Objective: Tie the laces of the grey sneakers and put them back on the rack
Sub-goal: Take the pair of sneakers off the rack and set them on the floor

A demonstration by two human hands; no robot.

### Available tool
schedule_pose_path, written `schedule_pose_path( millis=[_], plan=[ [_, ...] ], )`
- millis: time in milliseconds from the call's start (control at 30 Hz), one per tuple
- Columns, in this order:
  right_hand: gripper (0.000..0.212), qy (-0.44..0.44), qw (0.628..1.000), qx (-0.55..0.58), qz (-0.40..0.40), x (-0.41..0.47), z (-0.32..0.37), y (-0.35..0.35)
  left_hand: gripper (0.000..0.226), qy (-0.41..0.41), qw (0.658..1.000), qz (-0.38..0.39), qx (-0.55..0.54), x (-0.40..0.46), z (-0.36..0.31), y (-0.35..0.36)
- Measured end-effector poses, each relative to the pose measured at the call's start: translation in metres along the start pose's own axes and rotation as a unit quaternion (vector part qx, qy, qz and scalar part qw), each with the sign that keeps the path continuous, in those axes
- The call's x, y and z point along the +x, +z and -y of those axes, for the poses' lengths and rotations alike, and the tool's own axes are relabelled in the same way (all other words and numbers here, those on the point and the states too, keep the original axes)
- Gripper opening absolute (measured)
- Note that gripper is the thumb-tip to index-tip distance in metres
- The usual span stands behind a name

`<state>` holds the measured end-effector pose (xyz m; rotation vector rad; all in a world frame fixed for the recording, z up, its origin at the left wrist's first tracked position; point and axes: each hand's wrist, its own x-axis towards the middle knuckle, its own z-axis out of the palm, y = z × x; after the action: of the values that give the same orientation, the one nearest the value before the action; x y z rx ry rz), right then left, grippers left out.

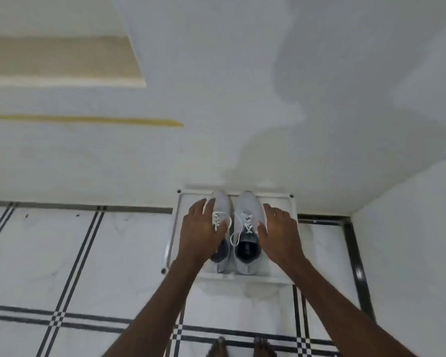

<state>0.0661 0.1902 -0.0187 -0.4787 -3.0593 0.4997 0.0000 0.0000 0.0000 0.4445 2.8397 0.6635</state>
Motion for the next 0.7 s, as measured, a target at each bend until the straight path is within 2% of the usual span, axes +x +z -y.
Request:
schedule_pose_path(
  millis=[100, 200, 333, 533, 700],
  plan=[
    [0.038, 0.046, 0.997, 0.029, 0.051, 0.002, -0.015, 0.061, 0.063, -0.022, 0.998, 0.058, -0.004, 0.010, 0.038, 0.056],
    [0.040, 0.117, 0.985, 0.056, 0.114, -0.005, -0.032, 0.118, 0.066, -0.065, 0.992, 0.110, 0.006, 0.011, 0.077, 0.108],
    [0.038, 0.201, 0.962, 0.129, 0.132, 0.005, -0.046, 0.161, 0.068, -0.114, 0.984, 0.127, -0.045, 0.019, 0.107, 0.150],
    [0.022, 0.249, 0.948, 0.136, 0.147, 0.030, -0.051, 0.188, 0.043, -0.152, 0.984, 0.090, -0.017, 0.038, 0.119, 0.169],
    [0.019, 0.254, 0.951, 0.127, 0.126, 0.028, -0.047, 0.175, 0.038, -0.168, 0.983, 0.069, -0.030, 0.029, 0.110, 0.157]
  ],
)
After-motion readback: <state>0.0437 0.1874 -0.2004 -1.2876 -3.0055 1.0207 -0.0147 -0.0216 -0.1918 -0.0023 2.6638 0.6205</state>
